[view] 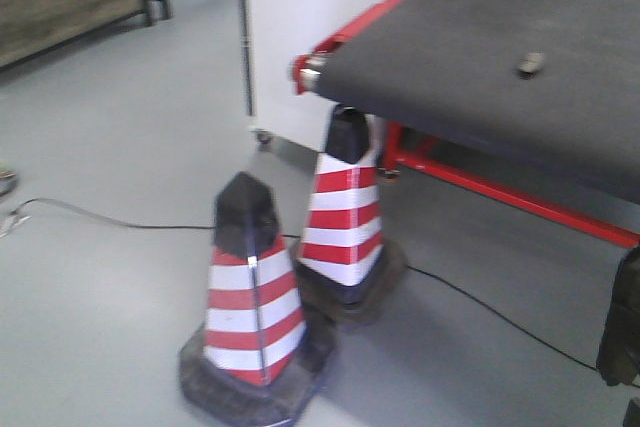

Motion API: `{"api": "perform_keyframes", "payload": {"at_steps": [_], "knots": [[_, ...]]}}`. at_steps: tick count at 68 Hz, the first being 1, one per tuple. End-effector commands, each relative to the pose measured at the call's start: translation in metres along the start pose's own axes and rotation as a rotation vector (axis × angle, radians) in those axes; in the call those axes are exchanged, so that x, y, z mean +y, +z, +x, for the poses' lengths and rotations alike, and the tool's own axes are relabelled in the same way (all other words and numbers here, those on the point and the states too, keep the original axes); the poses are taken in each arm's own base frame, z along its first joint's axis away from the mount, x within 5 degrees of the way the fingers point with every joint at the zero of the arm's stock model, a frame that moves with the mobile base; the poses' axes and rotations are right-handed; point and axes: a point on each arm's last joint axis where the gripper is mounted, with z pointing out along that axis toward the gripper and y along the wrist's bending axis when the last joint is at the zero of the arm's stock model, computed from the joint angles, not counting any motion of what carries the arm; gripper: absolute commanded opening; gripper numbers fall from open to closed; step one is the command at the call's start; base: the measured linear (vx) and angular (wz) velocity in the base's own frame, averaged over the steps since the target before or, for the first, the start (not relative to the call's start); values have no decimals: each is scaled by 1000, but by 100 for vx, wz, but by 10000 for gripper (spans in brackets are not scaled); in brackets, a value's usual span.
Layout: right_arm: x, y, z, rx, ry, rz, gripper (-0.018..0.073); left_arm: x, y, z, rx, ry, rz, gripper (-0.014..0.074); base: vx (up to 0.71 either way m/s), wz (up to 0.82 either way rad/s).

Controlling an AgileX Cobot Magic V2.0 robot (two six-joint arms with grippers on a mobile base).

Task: Move and align brake pads A on conveyor
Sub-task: 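Turn and drive up to the dark grey conveyor belt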

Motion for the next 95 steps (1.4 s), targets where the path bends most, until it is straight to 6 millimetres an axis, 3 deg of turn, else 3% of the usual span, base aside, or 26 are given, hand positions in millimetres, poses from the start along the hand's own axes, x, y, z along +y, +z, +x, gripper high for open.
{"api": "perform_keyframes", "payload": {"at_steps": [1,52,95], "knots": [[2,-4,-18,-118,-18,-14,-4,-4,-4,-15,-97,0,36,-6,13,-77],[2,-4,-18,-118,-18,-14,-4,-4,-4,-15,-97,0,36,-6,14,-72],[2,-4,-18,-118,-18,-14,-4,-4,-4,-15,-97,0,36,-6,21,-5]]}}
